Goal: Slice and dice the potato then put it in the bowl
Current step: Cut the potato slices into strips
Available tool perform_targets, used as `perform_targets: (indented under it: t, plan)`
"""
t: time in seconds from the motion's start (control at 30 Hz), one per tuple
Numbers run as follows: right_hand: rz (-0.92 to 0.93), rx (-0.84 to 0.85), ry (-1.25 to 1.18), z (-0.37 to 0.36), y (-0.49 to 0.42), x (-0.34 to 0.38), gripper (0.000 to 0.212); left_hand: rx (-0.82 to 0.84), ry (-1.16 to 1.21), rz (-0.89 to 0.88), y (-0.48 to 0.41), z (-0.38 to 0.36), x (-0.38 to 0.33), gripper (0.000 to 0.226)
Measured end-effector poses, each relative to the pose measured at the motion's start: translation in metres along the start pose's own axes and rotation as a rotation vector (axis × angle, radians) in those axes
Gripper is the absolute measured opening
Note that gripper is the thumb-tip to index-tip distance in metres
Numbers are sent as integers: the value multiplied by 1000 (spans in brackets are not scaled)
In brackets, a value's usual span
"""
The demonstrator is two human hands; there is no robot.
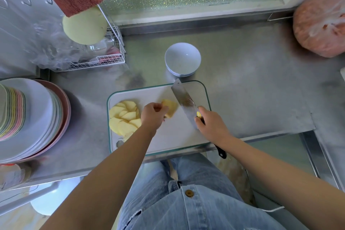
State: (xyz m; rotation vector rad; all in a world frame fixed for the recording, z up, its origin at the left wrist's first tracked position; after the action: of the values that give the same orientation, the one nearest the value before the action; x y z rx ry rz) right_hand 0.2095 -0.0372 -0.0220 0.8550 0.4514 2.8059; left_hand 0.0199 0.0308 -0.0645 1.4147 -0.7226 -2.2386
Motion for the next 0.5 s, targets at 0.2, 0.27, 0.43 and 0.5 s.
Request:
perform_targets:
  t: [0.2,0.27,0.43,0.5]
  plan:
    - [14,9,39,-7,4,3,18,-144,-316,14,12,2,7,29]
    - [20,11,51,-10,4,5,16,-184,-335,-2,13,5,6,29]
    - [66,18,92,-19,8,17,13,-205,-240,21,6,3,11,22]
    - [82,19,101,-22,9,23,13,-198,-259,-1,5,0,9,18]
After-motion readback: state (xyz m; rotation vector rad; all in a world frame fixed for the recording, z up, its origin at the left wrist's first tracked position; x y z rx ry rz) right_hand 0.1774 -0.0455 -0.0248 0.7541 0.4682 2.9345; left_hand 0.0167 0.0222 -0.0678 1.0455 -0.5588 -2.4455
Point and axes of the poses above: each hand's wrist, its own y-axis away from the middle knuckle, its own z-axis out of the back of the hand, x = y × z, the point moved 4 cm from there along -y, towards the middle knuckle, and after that the axes turned 1 degree about -z, right-handed, at the moved point
